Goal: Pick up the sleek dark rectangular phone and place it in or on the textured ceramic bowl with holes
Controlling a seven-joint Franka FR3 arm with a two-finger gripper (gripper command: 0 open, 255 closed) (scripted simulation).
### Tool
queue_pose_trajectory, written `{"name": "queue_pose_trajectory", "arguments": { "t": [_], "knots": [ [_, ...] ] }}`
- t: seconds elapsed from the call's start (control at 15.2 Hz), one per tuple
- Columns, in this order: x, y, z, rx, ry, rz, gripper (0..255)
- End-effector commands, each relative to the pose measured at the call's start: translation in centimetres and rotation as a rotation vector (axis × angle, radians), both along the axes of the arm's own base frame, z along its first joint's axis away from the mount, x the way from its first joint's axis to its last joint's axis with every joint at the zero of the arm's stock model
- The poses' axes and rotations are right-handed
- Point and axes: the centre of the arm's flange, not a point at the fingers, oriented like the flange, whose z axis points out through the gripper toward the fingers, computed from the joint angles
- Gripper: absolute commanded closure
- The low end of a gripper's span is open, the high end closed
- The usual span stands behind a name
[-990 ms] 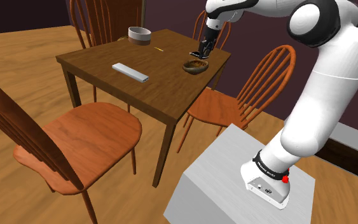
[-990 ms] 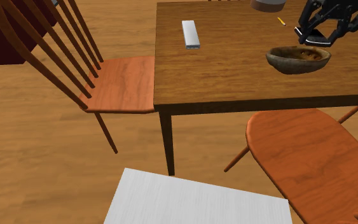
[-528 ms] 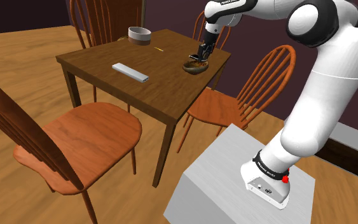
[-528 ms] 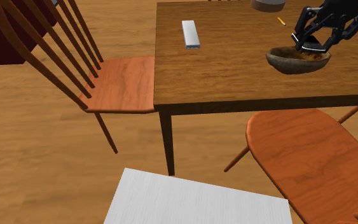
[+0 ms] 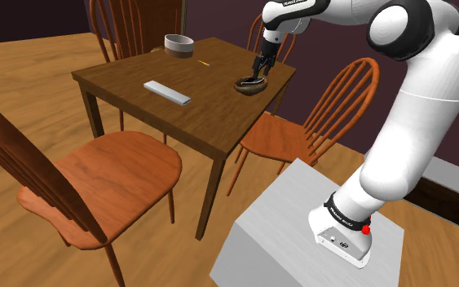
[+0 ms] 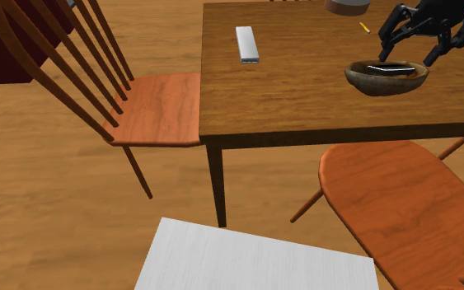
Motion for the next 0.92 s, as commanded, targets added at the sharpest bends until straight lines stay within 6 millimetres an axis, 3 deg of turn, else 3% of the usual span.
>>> {"name": "queue_pose_trajectory", "arguments": {
  "t": [0.0,0.07,0.33,0.86],
  "knots": [
    [0.0,0.0,0.0,0.000,0.000,0.000,0],
    [0.0,0.0,0.0,0.000,0.000,0.000,0],
    [-0.1,-0.1,5.0,0.000,0.000,0.000,0],
    [-0.1,-0.1,5.0,0.000,0.000,0.000,0]
  ]
}}
